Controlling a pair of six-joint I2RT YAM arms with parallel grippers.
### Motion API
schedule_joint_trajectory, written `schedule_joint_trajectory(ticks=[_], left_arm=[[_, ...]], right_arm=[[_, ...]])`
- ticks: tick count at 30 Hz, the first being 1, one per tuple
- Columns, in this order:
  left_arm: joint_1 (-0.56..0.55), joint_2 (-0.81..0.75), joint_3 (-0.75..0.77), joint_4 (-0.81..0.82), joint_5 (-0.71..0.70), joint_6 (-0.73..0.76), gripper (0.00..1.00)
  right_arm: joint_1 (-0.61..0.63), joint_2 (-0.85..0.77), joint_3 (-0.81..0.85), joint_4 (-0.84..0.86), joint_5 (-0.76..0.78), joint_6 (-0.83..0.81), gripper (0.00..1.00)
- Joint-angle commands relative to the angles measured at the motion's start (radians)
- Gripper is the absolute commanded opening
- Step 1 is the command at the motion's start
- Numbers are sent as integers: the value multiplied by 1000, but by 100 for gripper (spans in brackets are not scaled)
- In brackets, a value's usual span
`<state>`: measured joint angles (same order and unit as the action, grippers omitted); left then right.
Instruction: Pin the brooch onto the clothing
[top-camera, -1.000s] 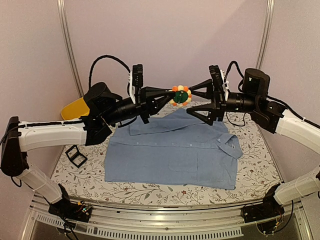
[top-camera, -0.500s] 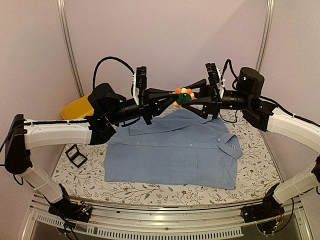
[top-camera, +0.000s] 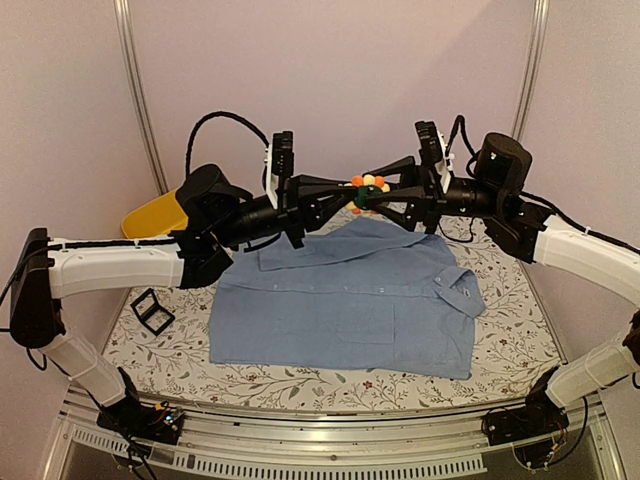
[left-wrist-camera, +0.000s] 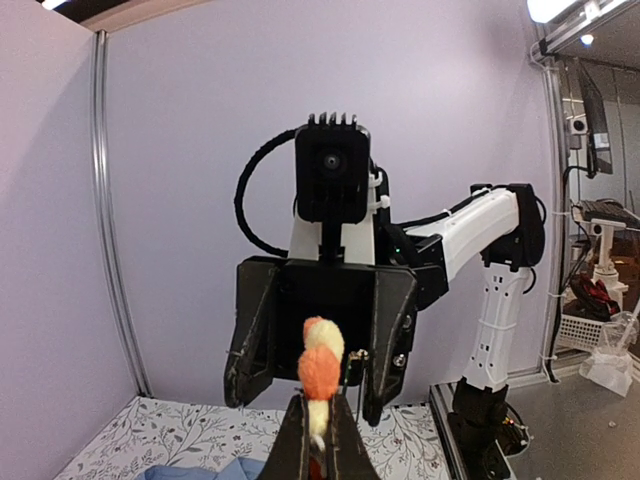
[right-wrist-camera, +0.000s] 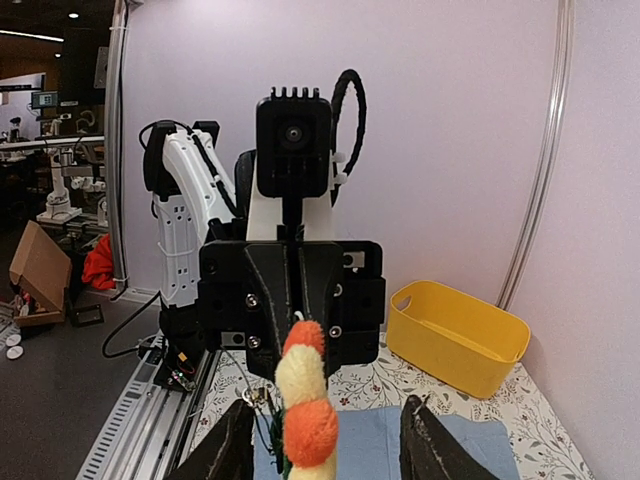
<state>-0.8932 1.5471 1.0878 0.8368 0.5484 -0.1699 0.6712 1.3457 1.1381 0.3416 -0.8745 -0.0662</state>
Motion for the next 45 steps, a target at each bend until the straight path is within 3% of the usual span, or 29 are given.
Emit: schedule_joint_trajectory(ticks=[1, 20, 26, 31, 37, 41, 45], left_arm=[[8, 8, 26, 21, 14, -2, 0], [3, 6, 30, -3, 33, 11, 0], [0, 20, 58, -51, 58, 19, 0], [-4, 26, 72, -80, 65, 30, 0], [-10, 43, 101, -130, 66, 38, 0], [-15, 45, 110, -154, 60, 52, 0], [-18, 43, 107, -152, 59, 54, 0]], right_arm=[[-4, 13, 23, 24, 4, 20, 47], [-12, 44, 33, 33, 65, 62, 24], [-20, 81, 71, 3, -10, 107, 12], [-26, 103, 95, -36, 13, 117, 1], [-28, 124, 121, -70, 48, 135, 8], [-28, 131, 127, -81, 73, 141, 20], [-28, 133, 131, -85, 69, 143, 23]])
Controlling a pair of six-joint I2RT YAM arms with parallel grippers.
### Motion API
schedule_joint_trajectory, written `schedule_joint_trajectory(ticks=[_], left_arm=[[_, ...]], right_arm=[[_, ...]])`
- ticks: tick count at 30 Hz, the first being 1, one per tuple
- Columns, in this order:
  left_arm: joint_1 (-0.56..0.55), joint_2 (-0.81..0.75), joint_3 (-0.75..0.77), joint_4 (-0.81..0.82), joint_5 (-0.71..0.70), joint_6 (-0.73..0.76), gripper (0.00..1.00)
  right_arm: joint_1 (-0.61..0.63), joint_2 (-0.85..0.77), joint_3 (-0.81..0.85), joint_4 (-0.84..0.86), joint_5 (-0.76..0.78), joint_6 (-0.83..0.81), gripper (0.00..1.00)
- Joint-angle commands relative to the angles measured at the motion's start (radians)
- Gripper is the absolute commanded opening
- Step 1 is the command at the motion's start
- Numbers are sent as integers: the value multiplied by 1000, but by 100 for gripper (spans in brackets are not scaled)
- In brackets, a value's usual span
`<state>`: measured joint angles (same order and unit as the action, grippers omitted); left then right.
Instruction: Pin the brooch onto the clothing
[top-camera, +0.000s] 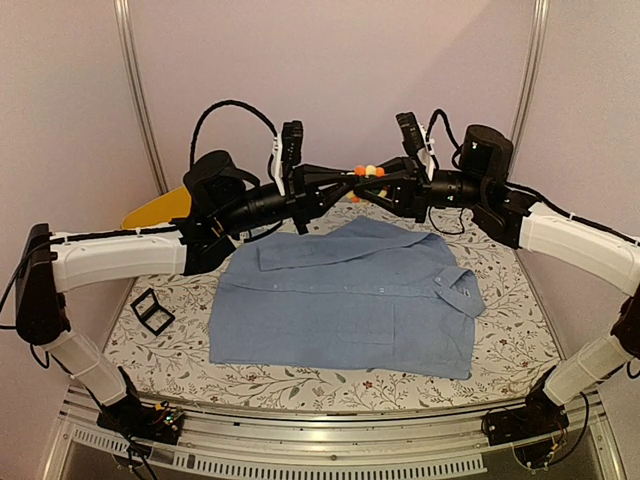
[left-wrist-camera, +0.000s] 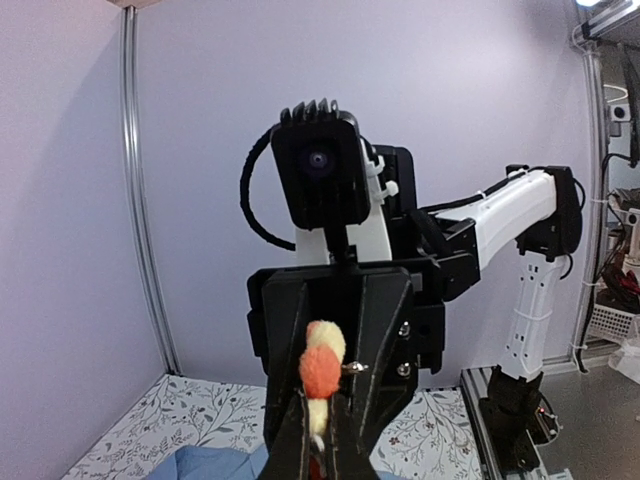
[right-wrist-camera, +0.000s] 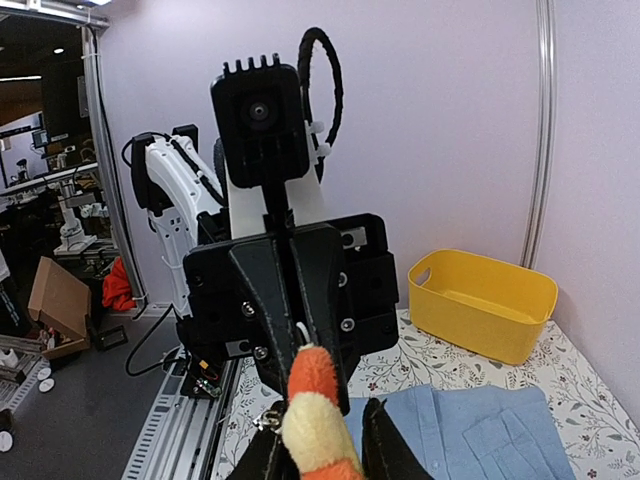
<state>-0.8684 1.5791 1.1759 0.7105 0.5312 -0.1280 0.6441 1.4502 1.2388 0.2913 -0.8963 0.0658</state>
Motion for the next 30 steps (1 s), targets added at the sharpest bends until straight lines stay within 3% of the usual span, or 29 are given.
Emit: schedule_joint_trajectory(ticks=[1, 7, 11, 20, 26, 30], left_arm=[[-44, 8, 16, -24, 74, 11, 0], [-41, -12, -6, -7, 47, 16, 0], [-32, -39, -30, 5, -2, 24, 0], [-19, -67, -41, -28, -77, 84, 0], [-20, -71, -35, -39, -68, 90, 0], [-22, -71, -29, -39, -60, 82, 0]], right_arm=[[-1, 27, 29, -37, 90, 9, 23], [-3, 11, 15, -59, 96, -8, 28], [-3, -18, -17, -84, 59, -60, 52], [-21, -109, -41, -283, 35, -282, 94], [-41, -130, -44, -271, 64, -288, 92], [-46, -122, -42, -221, 58, -274, 80]])
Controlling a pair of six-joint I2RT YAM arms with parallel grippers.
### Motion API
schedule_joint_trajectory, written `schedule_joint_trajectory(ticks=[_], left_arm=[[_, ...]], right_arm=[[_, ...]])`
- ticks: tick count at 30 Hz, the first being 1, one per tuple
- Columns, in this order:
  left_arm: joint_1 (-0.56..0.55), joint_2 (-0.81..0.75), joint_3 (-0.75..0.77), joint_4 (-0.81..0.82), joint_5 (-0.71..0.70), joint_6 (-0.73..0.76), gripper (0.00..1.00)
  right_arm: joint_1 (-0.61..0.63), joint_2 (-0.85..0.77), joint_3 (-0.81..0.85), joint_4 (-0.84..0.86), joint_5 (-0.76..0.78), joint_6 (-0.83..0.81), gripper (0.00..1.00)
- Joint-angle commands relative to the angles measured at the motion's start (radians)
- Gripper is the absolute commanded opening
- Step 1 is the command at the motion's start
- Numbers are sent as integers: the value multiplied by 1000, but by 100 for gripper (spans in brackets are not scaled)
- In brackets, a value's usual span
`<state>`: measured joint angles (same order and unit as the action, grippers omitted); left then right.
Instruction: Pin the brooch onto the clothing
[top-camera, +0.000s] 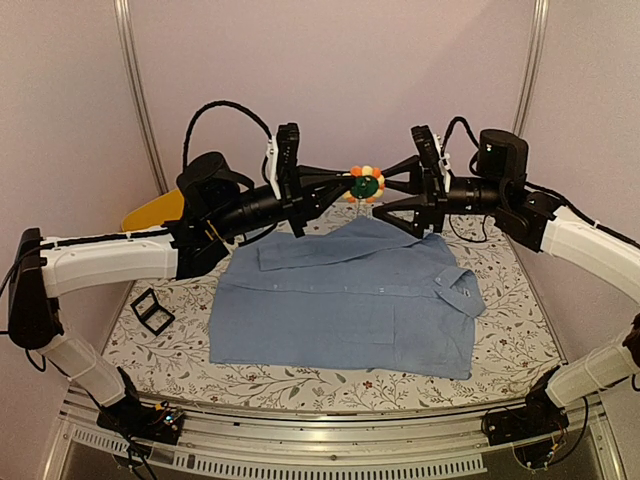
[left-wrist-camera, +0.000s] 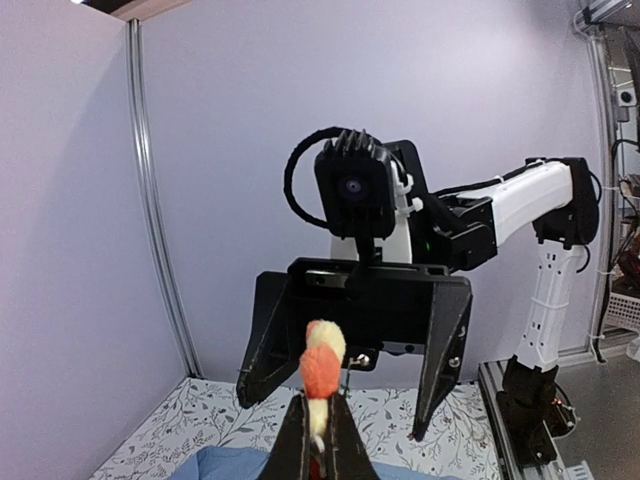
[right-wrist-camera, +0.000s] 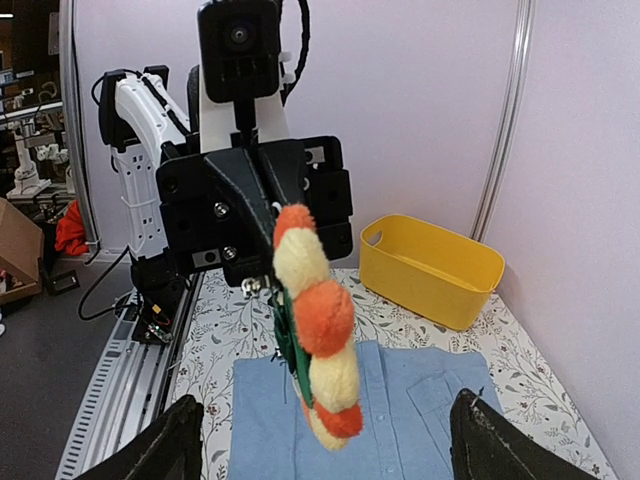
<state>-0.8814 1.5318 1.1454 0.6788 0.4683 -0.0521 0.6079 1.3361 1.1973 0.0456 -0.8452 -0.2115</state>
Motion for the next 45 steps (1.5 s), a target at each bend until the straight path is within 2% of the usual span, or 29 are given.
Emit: schedule_joint_trajectory(ticks=[1, 8, 16, 27, 34, 37, 40, 42, 45], left_arm=[[-9, -24, 3, -9, 6, 5, 0], [-11, -23, 4, -13, 4, -2, 0], [-14, -20, 5, -15, 5, -6, 0], [-15, -20, -2, -15, 8, -10, 0], [-15, -19, -4, -10, 9, -11, 0], [-15, -20, -4, -11, 10, -11, 0], [-15, -17, -4, -13, 12, -15, 0], [-15, -15, -4, -14, 13, -18, 0], [-16, -16, -4, -17, 12, -21, 0]], right_arm=[[-11, -5, 2, 42, -6, 18, 77], [-11, 36, 12, 187, -123, 121, 59], [1, 79, 15, 282, -164, 199, 49], [10, 99, 30, 316, -160, 238, 26], [12, 114, 35, 318, -152, 254, 22], [12, 115, 35, 318, -152, 256, 13], [13, 116, 38, 319, -155, 260, 8], [13, 115, 40, 318, -154, 262, 0], [13, 114, 39, 319, -149, 274, 0]])
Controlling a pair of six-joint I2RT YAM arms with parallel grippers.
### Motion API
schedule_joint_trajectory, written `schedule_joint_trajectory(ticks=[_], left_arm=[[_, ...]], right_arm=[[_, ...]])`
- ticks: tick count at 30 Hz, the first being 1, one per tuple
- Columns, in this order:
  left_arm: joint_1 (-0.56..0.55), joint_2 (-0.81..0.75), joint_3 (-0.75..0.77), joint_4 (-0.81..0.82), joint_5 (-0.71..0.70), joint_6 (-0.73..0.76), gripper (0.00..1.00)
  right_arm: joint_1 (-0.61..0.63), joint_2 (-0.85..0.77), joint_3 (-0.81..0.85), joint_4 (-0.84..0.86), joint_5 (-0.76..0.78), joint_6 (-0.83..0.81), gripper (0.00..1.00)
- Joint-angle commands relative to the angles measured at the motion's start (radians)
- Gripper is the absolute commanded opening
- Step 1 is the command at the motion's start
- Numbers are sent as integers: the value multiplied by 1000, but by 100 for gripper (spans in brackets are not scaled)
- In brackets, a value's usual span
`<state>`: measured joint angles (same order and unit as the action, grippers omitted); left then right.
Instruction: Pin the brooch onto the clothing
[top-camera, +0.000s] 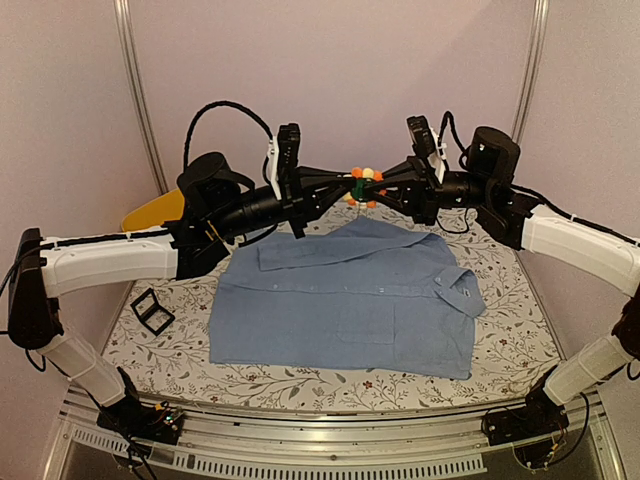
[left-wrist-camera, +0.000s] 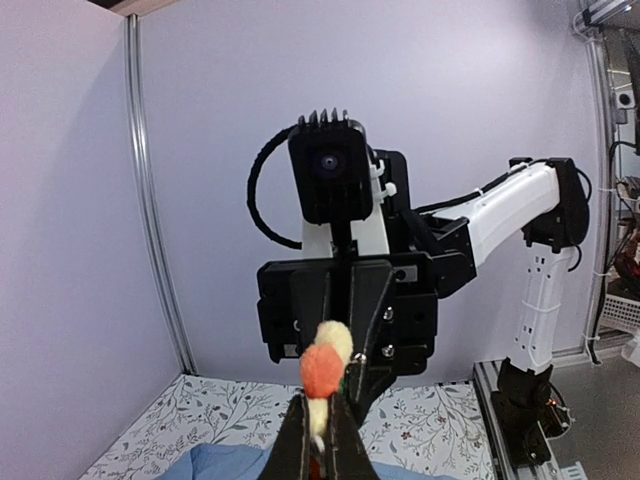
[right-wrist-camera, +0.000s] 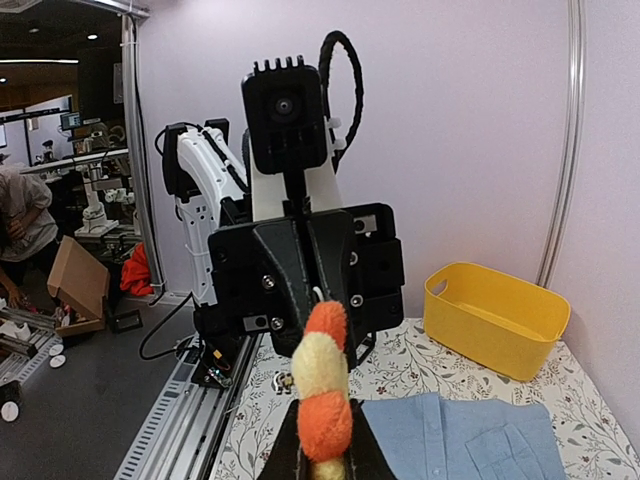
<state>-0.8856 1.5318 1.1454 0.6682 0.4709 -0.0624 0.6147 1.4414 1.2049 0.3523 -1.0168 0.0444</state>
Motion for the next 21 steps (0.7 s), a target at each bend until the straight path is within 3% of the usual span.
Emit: schedule_joint_trajectory(ticks=[1, 3, 4, 6, 9, 14, 21], left_arm=[[-9, -16, -4, -8, 8, -11, 0], [-9, -13, 2, -25, 2, -10, 0], [-7, -9, 9, -38, 1, -10, 11], [-2, 2, 23, -69, -15, -9, 43], [7, 3, 31, -124, -93, -4, 64], [12, 27, 26, -309, -202, 21, 69], [-33, 116, -121, -418, -215, 214, 62]], right_arm=[[5, 9, 32, 11, 27, 24, 0], [3, 10, 33, 10, 43, 46, 0], [-2, 12, 33, 6, 50, 68, 0], [-24, 17, 19, -2, 73, 112, 0], [-92, 15, -38, -29, 127, 196, 0], [-182, -6, -128, -148, 203, 277, 0], [-283, -60, -344, -190, 292, 332, 0]])
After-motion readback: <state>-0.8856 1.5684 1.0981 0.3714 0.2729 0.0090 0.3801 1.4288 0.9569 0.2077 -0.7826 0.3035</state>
